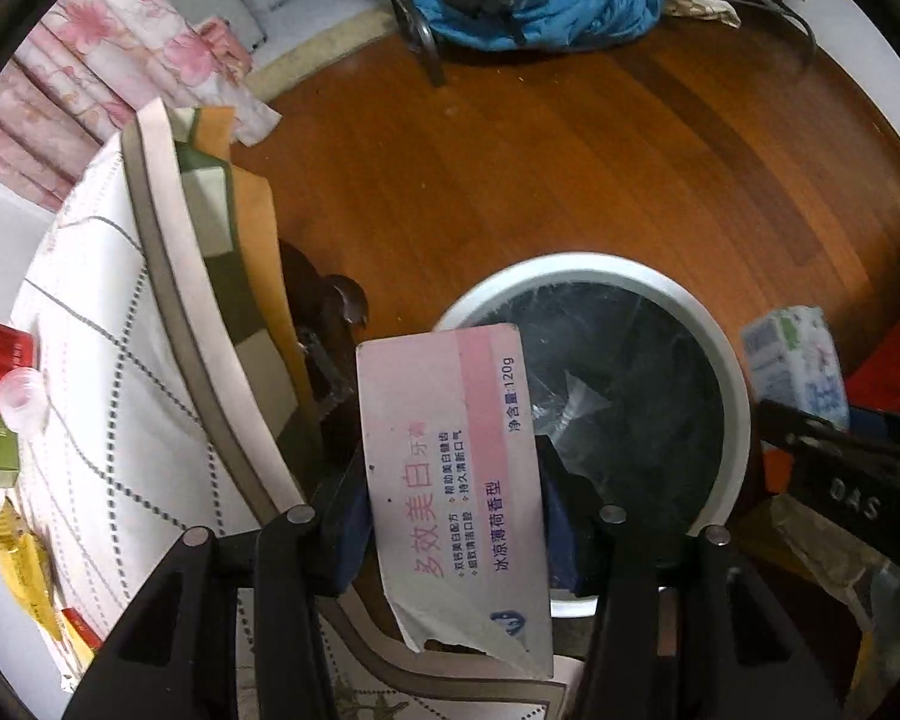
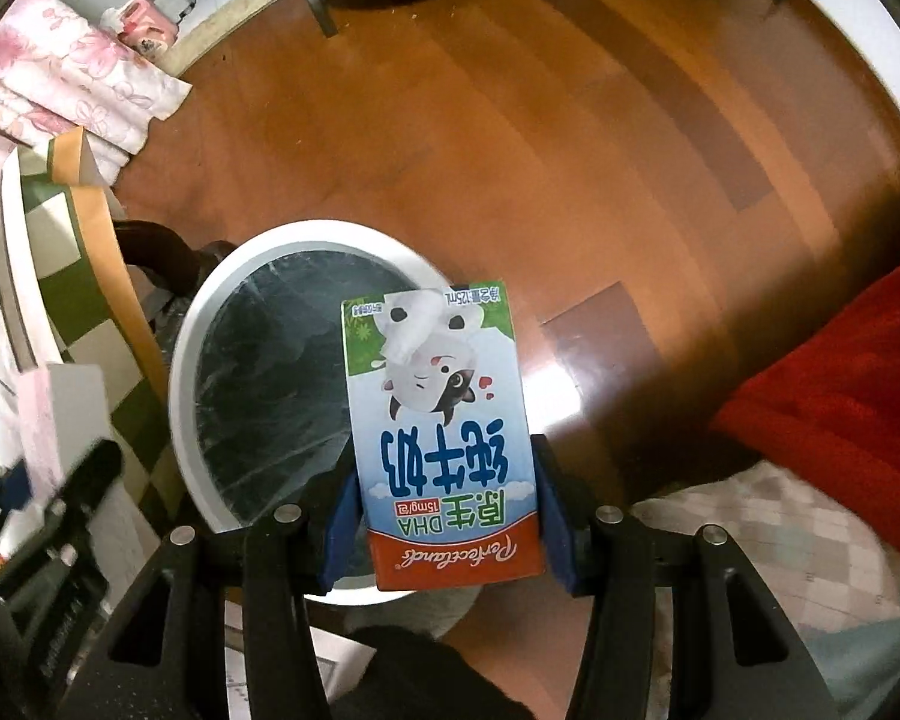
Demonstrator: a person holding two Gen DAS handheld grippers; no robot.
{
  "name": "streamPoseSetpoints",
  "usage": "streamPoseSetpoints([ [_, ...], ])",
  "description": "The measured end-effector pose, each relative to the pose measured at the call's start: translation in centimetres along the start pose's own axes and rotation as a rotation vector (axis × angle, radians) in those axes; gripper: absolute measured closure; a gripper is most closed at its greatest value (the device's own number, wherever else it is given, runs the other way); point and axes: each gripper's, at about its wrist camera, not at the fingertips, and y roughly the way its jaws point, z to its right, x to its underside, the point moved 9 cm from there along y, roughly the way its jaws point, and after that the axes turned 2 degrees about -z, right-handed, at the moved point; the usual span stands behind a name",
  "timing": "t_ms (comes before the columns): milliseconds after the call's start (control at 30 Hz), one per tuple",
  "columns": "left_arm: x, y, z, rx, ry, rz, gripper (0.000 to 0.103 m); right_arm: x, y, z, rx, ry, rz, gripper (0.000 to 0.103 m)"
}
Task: Collect trash
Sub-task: 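Carry both boxes over the white bin and open both tools to drop them, then grasp the yellow HAOMAO box with the right tool while the left tool grasps a paper wrapper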
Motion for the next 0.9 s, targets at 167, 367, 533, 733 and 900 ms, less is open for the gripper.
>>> streamPoseSetpoints([
  [167, 0.5, -0.1, 0.2, -0.007, 0.004, -0.005, 0.044, -0.1, -0.1, 0.6, -0.009, 0.024, 0.012, 0.019],
  [367, 0.6, -1.0, 0.0, -0.008, -0.010, 0.012, 0.013, 0.5, -1.8, 1.2, 0.029, 0.007, 0.041, 0.006],
  [533, 0.7, -1.9, -0.3, -0.018, -0.019, 0.035, 0.012, 1.1, -3.4, 1.1, 0.045, -0.010, 0.074, 0.005],
  [733, 1.1, -3.2, -0.8, -0.034, -0.022, 0.052, 0.012, 1.7, -4.9, 1.1, 0.115, -0.041, 0.102, 0.005],
  [900, 0.9, -5.2, -1.7, -0.029, -0.047, 0.082, 0.012, 2.4, -7.1, 0.3, 0.113, -0.053, 0.132, 0.005],
])
